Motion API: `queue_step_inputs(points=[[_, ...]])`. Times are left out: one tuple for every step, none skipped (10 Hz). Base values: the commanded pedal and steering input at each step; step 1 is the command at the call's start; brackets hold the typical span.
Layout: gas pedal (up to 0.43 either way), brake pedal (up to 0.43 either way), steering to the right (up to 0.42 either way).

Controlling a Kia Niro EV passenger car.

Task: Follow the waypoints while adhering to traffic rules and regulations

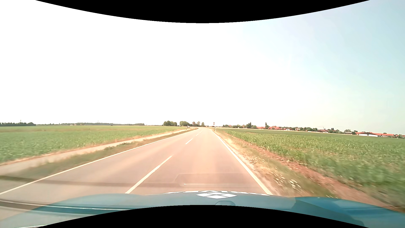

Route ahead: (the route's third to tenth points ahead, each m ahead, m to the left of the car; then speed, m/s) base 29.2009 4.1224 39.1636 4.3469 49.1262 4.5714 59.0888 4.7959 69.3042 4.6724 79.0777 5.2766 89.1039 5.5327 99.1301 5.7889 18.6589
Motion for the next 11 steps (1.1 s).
queue_step_inputs(points=[[0.189, 0.000, -0.002], [0.189, 0.000, -0.003], [0.189, 0.000, -0.004], [0.189, 0.000, -0.004], [0.189, 0.000, -0.003], [0.189, 0.000, -0.002], [0.189, 0.000, -0.002], [0.189, 0.000, -0.002], [0.189, 0.000, -0.002], [0.189, 0.000, -0.002], [0.189, 0.000, -0.002]])
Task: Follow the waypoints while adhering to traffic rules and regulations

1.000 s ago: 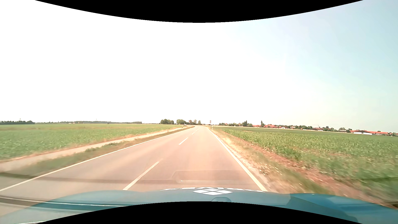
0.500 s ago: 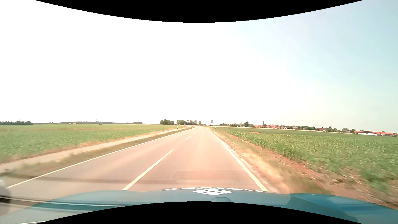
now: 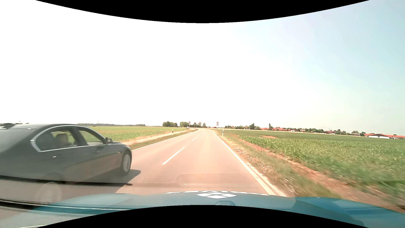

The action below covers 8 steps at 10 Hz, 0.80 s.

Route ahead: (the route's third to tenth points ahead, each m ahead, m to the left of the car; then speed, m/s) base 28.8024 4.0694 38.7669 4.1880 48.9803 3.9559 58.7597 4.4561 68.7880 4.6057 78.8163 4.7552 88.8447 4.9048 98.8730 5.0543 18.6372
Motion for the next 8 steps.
queue_step_inputs(points=[[0.189, 0.000, -0.002], [0.189, 0.000, -0.002], [0.189, 0.000, -0.002], [0.189, 0.000, -0.002], [0.189, 0.000, -0.002], [0.189, 0.000, -0.001], [0.189, 0.000, -0.001], [0.189, 0.000, 0.000]])
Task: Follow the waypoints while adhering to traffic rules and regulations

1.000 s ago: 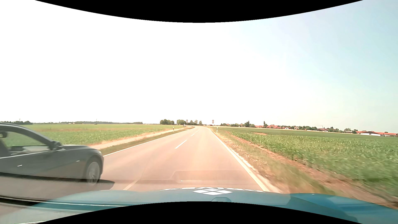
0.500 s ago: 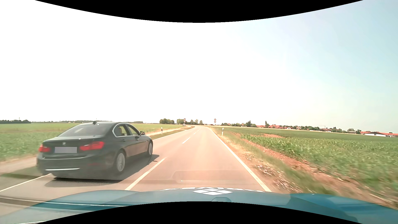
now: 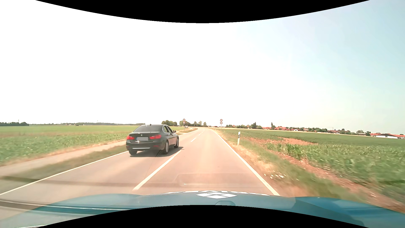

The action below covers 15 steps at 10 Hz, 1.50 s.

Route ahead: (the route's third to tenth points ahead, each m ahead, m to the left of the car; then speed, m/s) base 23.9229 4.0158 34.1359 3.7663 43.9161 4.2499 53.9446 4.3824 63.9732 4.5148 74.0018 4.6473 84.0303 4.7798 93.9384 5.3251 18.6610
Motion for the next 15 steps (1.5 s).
queue_step_inputs(points=[[0.189, 0.000, 0.000], [0.189, 0.000, 0.000], [0.189, 0.000, 0.001], [0.189, 0.000, 0.001], [0.189, 0.000, 0.002], [0.189, 0.000, 0.001], [0.177, 0.000, 0.000], [0.177, 0.000, 0.000], [0.177, 0.000, 0.000], [0.177, 0.000, 0.000], [0.177, 0.000, 0.000], [0.177, 0.000, -0.001], [0.169, 0.000, -0.001], [0.169, 0.000, -0.001], [0.169, 0.000, -0.002]])
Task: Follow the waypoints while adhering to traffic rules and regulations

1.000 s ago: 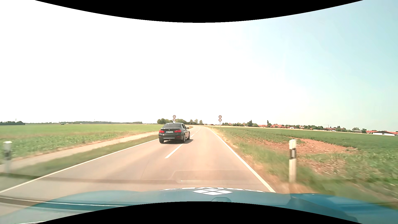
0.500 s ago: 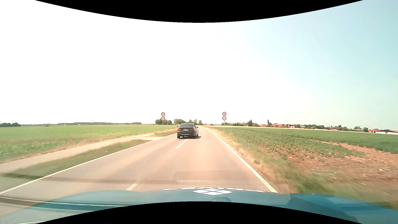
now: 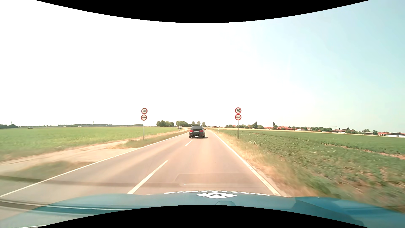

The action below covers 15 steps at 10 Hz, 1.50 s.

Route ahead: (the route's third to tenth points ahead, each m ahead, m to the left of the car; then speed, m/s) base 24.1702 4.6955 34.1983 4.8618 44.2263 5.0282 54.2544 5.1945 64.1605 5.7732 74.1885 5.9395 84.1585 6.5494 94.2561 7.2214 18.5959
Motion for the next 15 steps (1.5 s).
queue_step_inputs(points=[[0.169, 0.000, -0.002], [0.169, 0.000, -0.002], [0.169, 0.000, -0.002], [0.169, 0.000, -0.002], [0.157, 0.000, -0.002], [0.157, 0.000, -0.002], [0.157, 0.000, -0.002], [0.157, 0.000, -0.002], [0.157, 0.000, -0.002], [0.157, 0.000, -0.002], [0.157, 0.000, -0.002], [0.157, 0.000, -0.002], [0.157, 0.000, -0.002], [0.157, 0.000, -0.003], [0.157, 0.000, -0.003]])
